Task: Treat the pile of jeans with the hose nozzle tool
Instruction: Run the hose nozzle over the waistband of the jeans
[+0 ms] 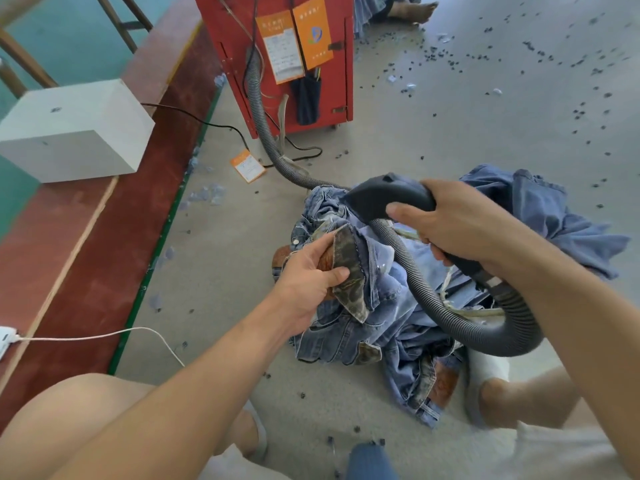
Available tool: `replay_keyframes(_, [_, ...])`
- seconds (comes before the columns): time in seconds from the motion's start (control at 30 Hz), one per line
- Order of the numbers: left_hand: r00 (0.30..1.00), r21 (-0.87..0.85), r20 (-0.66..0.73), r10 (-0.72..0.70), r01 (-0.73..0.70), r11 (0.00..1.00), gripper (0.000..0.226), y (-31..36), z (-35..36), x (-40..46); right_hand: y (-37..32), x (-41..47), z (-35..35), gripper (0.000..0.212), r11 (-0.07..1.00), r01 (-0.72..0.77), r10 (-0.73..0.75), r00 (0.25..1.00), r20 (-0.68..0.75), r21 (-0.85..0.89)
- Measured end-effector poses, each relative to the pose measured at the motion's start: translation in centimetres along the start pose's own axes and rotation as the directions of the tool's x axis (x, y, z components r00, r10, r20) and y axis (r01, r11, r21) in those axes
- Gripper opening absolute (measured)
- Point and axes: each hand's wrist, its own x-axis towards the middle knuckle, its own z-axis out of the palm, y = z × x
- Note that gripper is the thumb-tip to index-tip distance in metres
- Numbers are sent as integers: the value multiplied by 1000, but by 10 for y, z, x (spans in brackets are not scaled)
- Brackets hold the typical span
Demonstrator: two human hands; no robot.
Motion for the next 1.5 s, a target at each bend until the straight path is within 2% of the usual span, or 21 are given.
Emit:
replay_keyframes(0.03, [1000, -5, -11, 0, 0, 1000, 59, 1, -2, 2, 2, -1, -5, 21, 999, -6, 7, 1000, -19, 39])
replay_keyframes(0.1, [1000, -10, -24, 7, -8, 1000, 62, 3, -4, 4, 7, -5, -19, 20, 997, -6, 3, 998, 56, 71])
replay_keyframes(0.17, [1000, 3, -25, 14, -14, 1000, 64, 3, -4, 5, 6, -11, -22, 21, 1000, -5, 3, 982, 190, 12])
replay_keyframes(0.23, [1000, 32, -22, 13, -12, 999, 64, 0, -3, 5, 2, -12, -12, 25, 997, 9, 11, 968, 249, -77])
replay_keyframes(0.37, [1000, 2, -17, -8, 8, 1000, 61, -3, -2, 5, -6, -1, 7, 24, 999, 13, -6, 991, 136, -51])
replay_keyframes(0.47, [1000, -19, -10, 1, -1, 1000, 63, -1, -4, 6, 0, 0, -2, 24, 998, -20, 16, 997, 74, 55])
replay_keyframes(0.57, [1000, -25, -21, 3, -3, 1000, 63, -1, -6, 7, 8, -8, -20, 21, 993, -47, 30, 987, 156, 104])
replay_keyframes(0.67, [1000, -14, 17, -7, 7, 1000, 61, -4, -4, 6, 7, -9, -14, 25, 996, -79, 66, 966, 249, 41])
replay_keyframes(0.73, [999, -31, 46, -27, 28, 999, 58, -7, -2, 7, 4, -4, -1, 24, 994, -78, 62, 979, 195, 71])
replay_keyframes(0.83, [995, -129, 85, -51, 62, 990, 55, -5, -5, 8, 1, 1, 2, 22, 991, -56, 53, 998, 23, 125])
replay_keyframes(0.87, [994, -161, 96, -52, 67, 985, 53, -3, -8, 9, 2, 0, -3, 22, 990, -52, 50, 999, 14, 129])
replay_keyframes(0.93, [994, -195, 103, -42, 61, 979, 52, 0, -13, 11, 8, -7, -15, 22, 995, -26, 16, 994, 104, 99])
replay_keyframes(1.03, [987, -224, 162, -20, 57, 973, 52, 3, -19, 12, 6, -16, -13, 24, 998, 18, -1, 970, 243, -67])
replay_keyframes(1.13, [955, -250, 296, -15, 93, 964, 51, 1, -17, 9, -2, -8, 7, 23, 993, 37, -23, 993, 119, -113])
replay_keyframes(1.23, [956, -297, 293, -8, 99, 950, 42, 5, -17, 8, -1, 0, 2, 26, 999, -9, 8, 999, -38, -40])
replay_keyframes(1.3, [973, -329, 232, -8, 86, 940, 36, 11, -21, 10, 7, -5, -12, 20, 1000, 10, -10, 999, 40, -11])
replay_keyframes(1.4, [983, -353, 182, -9, 73, 933, 28, 16, -26, 15, 12, -18, -19, 17, 997, 48, -32, 972, 232, -68])
replay_keyframes(1.5, [979, -312, 203, -12, 76, 947, 33, 14, -24, 15, 8, -12, -5, 23, 988, 72, -35, 967, 253, -138])
